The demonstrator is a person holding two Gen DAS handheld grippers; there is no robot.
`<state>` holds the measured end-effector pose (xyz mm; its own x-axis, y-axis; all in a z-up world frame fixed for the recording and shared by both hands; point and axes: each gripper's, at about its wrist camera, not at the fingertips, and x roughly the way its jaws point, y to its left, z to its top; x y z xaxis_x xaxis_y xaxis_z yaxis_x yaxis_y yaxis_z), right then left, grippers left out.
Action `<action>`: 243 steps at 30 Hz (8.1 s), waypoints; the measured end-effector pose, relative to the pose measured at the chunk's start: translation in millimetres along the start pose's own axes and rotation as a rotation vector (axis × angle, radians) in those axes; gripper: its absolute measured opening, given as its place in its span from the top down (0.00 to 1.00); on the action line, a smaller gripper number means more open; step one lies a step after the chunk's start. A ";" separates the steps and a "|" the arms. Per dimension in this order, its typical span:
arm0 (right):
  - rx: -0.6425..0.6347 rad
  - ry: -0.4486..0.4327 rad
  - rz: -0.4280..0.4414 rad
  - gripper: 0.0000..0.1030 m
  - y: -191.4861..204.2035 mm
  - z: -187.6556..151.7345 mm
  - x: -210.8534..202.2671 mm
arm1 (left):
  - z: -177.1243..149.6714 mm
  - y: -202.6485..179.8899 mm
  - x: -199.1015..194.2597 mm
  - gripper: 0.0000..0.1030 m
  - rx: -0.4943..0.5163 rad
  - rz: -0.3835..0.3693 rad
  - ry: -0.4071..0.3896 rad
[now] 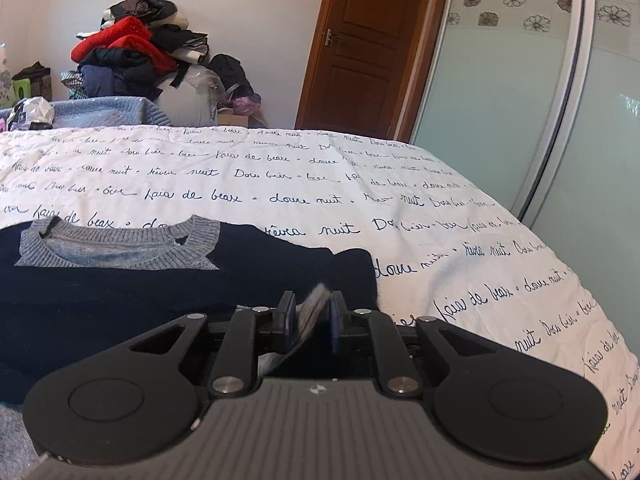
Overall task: Fold small clothes
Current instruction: 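Lift the sleeve with the left tool and lay it across the sweater body, then open the left tool and withdraw both tools above the folded sleeves, then grasp the sweater hem with both tools and lift it toward the collar, then carry the lifted grey hem over the sweater body toward the collar with both tools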
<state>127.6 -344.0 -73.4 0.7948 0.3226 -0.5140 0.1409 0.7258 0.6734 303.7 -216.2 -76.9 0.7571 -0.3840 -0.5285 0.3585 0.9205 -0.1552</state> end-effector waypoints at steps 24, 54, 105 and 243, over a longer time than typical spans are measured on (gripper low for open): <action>-0.031 -0.012 -0.023 0.20 15.0 -12.0 -15.7 | -16.0 12.1 -66.2 0.18 0.178 0.168 -0.102; -0.175 0.009 0.026 0.05 58.6 -65.5 -75.3 | -94.6 81.2 -214.7 0.09 -0.053 0.304 0.010; -0.155 0.260 0.260 0.05 -2.5 -128.3 -134.2 | -221.9 269.6 -371.3 0.08 -0.335 -0.182 0.114; 0.074 0.024 0.468 0.94 6.0 65.2 21.1 | -37.2 286.4 -183.6 0.93 -0.548 -0.052 0.296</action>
<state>183.7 -372.4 -45.5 0.7691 0.6193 -0.1580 -0.1868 0.4542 0.8711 247.0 120.6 -55.3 0.5344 -0.4653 -0.7056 -0.0008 0.8345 -0.5509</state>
